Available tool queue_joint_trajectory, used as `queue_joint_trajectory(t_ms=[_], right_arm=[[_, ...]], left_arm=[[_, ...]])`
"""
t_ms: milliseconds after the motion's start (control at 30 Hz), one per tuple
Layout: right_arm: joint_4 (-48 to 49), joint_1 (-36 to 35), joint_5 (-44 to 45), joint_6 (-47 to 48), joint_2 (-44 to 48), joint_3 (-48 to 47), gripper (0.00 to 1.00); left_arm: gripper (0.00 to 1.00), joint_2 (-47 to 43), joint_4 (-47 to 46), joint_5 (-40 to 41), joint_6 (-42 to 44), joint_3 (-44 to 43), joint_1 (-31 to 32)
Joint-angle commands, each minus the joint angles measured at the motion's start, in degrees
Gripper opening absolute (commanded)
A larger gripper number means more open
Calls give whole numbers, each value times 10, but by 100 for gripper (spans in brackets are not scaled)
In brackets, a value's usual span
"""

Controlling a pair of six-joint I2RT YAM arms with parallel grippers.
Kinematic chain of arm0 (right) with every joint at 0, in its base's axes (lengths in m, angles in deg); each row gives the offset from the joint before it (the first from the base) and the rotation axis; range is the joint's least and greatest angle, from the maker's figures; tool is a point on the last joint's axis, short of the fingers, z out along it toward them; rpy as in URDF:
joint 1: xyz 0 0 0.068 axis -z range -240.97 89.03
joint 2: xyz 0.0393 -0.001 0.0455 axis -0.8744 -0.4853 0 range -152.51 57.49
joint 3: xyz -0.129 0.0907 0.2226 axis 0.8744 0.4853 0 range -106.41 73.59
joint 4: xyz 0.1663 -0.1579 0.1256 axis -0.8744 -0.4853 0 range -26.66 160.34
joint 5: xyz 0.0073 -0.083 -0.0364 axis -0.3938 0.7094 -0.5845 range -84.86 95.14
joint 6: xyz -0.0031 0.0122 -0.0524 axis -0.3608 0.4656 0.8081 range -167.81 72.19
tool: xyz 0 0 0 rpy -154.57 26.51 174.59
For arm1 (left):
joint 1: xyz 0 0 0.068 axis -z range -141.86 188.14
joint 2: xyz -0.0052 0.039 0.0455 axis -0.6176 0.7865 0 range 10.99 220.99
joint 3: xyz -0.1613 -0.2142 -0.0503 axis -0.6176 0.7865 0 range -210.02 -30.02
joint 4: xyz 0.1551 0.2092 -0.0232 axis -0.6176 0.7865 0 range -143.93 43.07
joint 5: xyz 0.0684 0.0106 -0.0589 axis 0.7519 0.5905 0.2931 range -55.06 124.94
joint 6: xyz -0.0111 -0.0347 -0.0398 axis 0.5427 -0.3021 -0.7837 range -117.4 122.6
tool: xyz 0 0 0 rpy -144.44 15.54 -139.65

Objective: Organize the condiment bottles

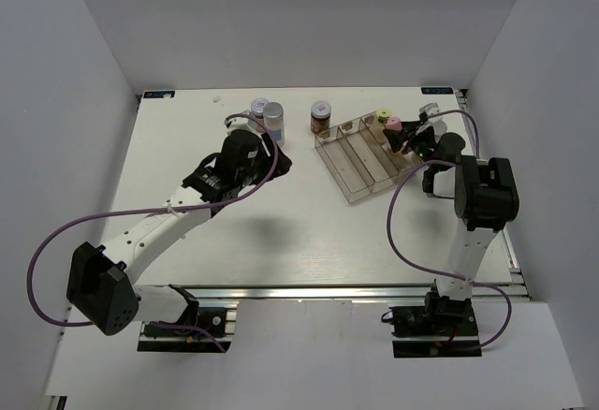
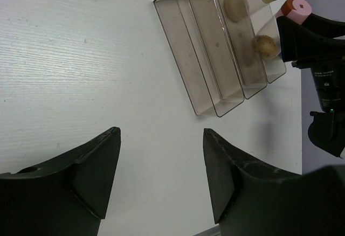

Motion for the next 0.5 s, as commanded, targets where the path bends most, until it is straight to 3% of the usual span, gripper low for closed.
queue_joint_trajectory(t_ms=[0, 200, 467], right_arm=[[52, -3, 11, 4, -8, -21, 56], [56, -3, 5, 15, -8, -4, 66], [58, -3, -2, 18, 0, 14, 69]], left_arm=[[72, -4, 4, -5, 1, -21, 0], [72, -1, 6, -5, 2, -22, 0], [72, 1, 6, -6, 3, -21, 0]])
